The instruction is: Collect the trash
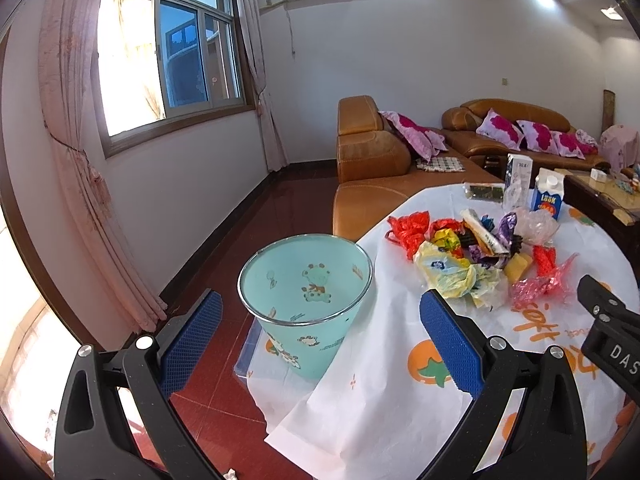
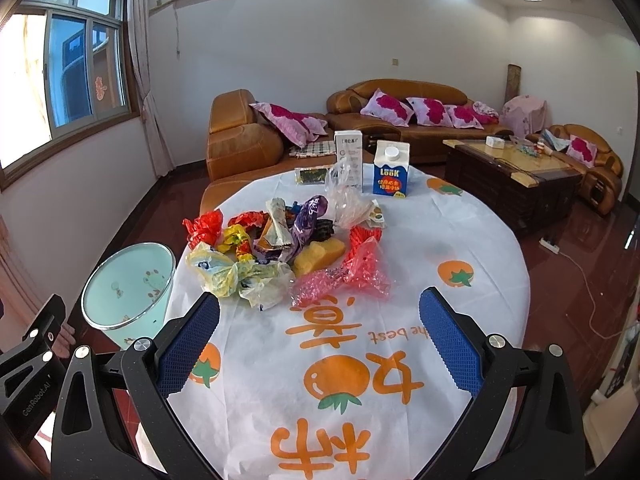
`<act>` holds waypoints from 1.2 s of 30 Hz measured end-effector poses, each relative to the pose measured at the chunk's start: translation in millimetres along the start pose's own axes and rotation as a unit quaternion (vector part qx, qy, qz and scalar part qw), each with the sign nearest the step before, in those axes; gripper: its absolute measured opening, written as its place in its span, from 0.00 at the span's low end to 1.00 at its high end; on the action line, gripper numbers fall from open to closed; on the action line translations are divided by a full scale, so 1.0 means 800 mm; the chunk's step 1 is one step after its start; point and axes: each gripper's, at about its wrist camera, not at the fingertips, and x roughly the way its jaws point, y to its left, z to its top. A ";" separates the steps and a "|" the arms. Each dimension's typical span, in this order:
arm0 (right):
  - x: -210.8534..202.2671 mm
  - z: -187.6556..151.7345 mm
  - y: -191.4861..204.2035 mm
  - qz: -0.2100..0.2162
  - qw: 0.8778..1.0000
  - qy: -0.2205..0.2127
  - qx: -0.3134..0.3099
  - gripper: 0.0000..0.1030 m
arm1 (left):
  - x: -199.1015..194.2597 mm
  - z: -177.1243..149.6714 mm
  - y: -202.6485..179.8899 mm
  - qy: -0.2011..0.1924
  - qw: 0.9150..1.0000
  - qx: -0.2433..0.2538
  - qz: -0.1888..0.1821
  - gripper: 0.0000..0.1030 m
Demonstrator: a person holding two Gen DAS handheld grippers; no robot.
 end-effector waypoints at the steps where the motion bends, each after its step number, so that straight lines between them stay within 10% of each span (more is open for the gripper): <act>1: 0.002 -0.001 0.000 0.001 1.000 0.003 0.000 0.95 | 0.002 -0.001 0.000 0.001 1.000 0.000 0.001 0.94; 26: 0.030 -0.002 -0.024 0.010 1.000 0.012 -0.002 0.94 | 0.033 -0.009 0.010 0.032 0.999 -0.018 -0.027 0.94; 36: 0.109 -0.004 -0.068 0.027 0.997 0.069 0.023 0.62 | 0.094 -0.036 0.001 0.081 0.994 -0.023 -0.073 0.93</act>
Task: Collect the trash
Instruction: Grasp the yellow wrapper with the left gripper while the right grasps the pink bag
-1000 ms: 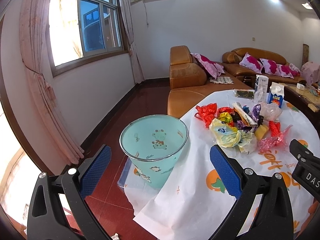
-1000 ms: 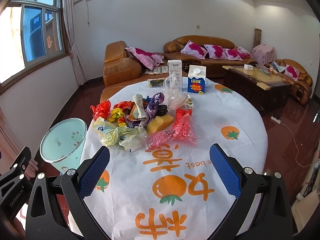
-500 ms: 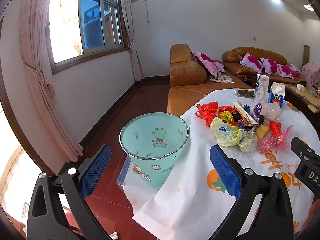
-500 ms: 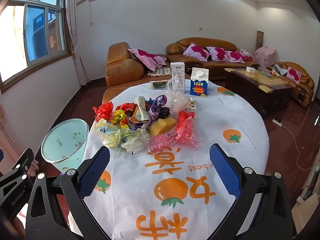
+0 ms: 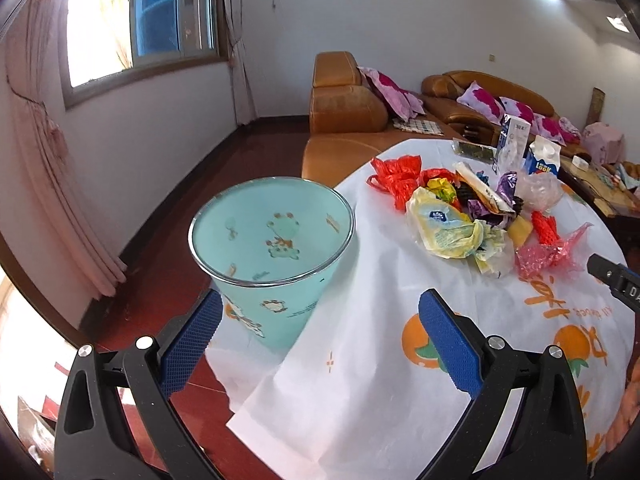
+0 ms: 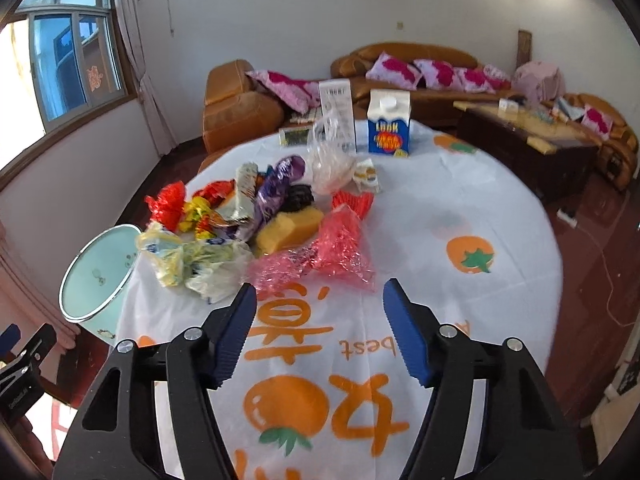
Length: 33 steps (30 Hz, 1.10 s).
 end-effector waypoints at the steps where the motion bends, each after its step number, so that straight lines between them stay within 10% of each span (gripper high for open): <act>1: 0.008 0.002 -0.008 0.003 1.000 0.007 0.011 0.61 | 0.005 0.002 0.000 0.002 1.000 -0.002 -0.005 0.93; 15: 0.092 0.039 -0.035 0.031 0.995 0.066 0.074 0.61 | 0.089 0.071 -0.090 0.019 0.996 0.020 -0.085 0.87; 17: 0.103 0.035 -0.040 0.047 0.992 0.081 0.082 0.43 | 0.100 0.075 -0.102 0.033 0.994 0.020 -0.103 0.87; 22: 0.094 0.034 -0.047 0.067 0.992 0.072 0.084 0.35 | 0.126 0.070 -0.133 0.053 0.992 0.033 -0.113 0.84; 29: 0.069 0.042 -0.055 0.070 0.993 0.049 0.084 0.34 | 0.151 0.060 -0.141 0.082 0.984 0.016 -0.159 0.46; 33: 0.048 0.051 -0.058 0.063 0.994 0.024 0.085 0.34 | 0.140 0.059 -0.142 0.067 0.983 0.026 -0.168 0.42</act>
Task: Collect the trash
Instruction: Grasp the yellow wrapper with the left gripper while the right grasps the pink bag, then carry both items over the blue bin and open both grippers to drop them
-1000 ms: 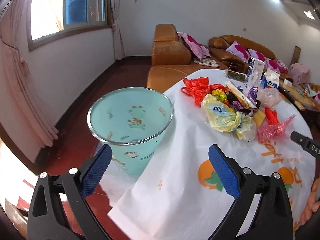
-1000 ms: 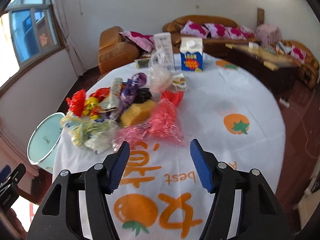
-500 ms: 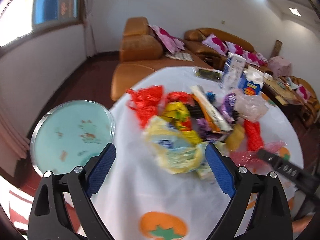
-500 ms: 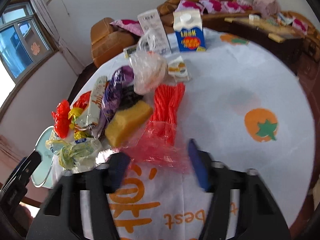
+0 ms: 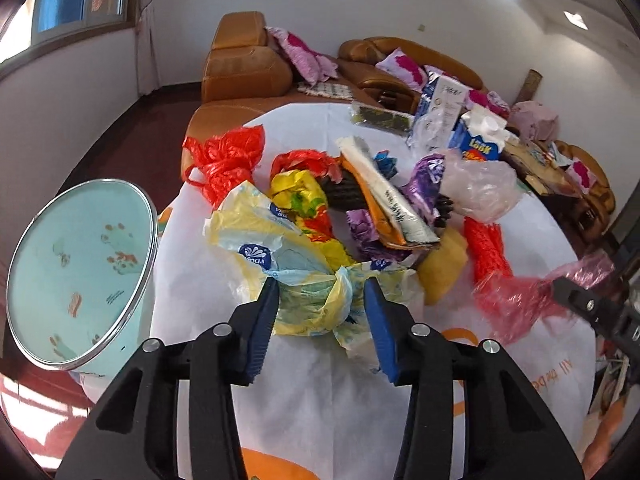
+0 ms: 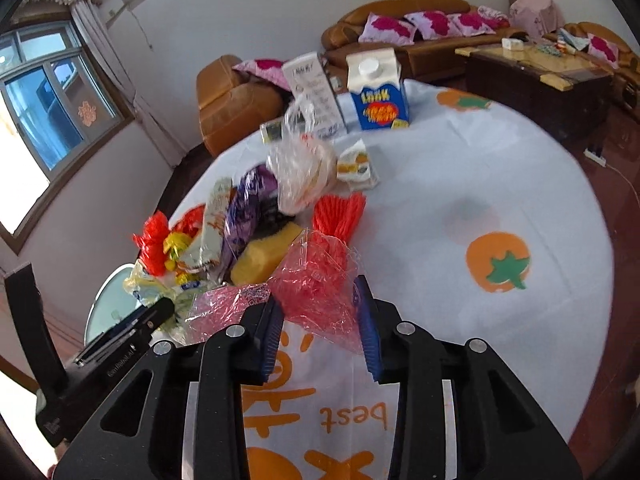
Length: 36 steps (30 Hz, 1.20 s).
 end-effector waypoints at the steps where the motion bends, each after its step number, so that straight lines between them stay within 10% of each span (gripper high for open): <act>1: -0.004 0.002 0.001 -0.002 1.000 -0.006 -0.001 0.34 | -0.004 0.000 0.001 -0.002 1.000 0.001 -0.001 0.41; 10: -0.025 0.016 0.043 0.017 0.999 -0.034 -0.030 0.34 | -0.092 -0.008 0.041 -0.048 0.999 0.000 0.007 0.41; 18: 0.003 0.012 0.144 0.072 0.992 -0.013 -0.099 0.34 | -0.158 0.008 0.136 -0.119 0.983 -0.039 0.136 0.42; 27: 0.059 -0.017 0.262 0.102 0.977 0.011 -0.188 0.34 | -0.165 0.010 0.220 -0.113 0.965 -0.099 0.214 0.42; 36: 0.120 -0.042 0.324 0.114 0.964 0.050 -0.235 0.35 | -0.125 -0.001 0.248 -0.073 0.965 -0.110 0.227 0.43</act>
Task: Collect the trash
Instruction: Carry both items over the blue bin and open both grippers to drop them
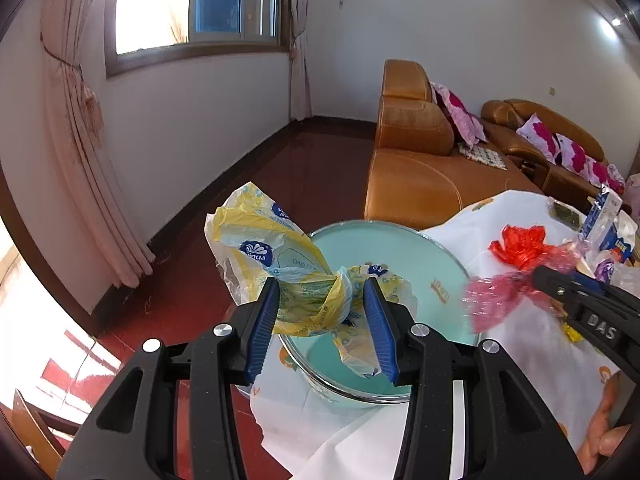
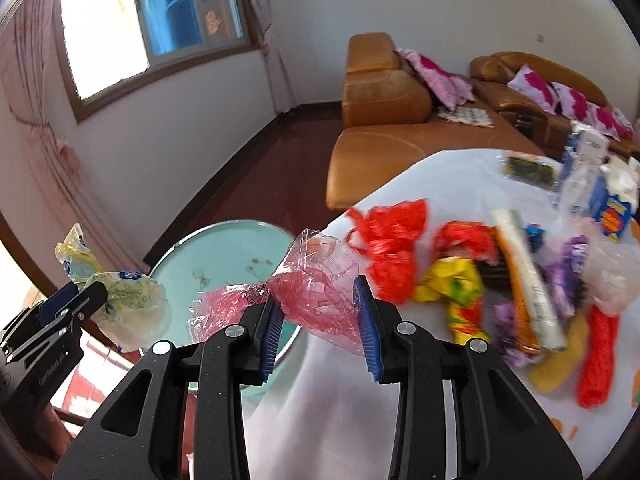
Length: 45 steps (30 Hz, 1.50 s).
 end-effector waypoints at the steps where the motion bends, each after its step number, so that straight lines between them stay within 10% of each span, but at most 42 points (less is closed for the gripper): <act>1: 0.007 0.001 0.002 0.005 1.000 0.006 -0.003 0.35 | 0.003 0.000 0.001 0.003 1.000 0.001 0.000 0.43; 45: 0.032 0.018 0.008 0.068 0.997 0.032 -0.015 0.77 | 0.011 -0.007 0.024 0.027 0.999 -0.022 0.027 0.76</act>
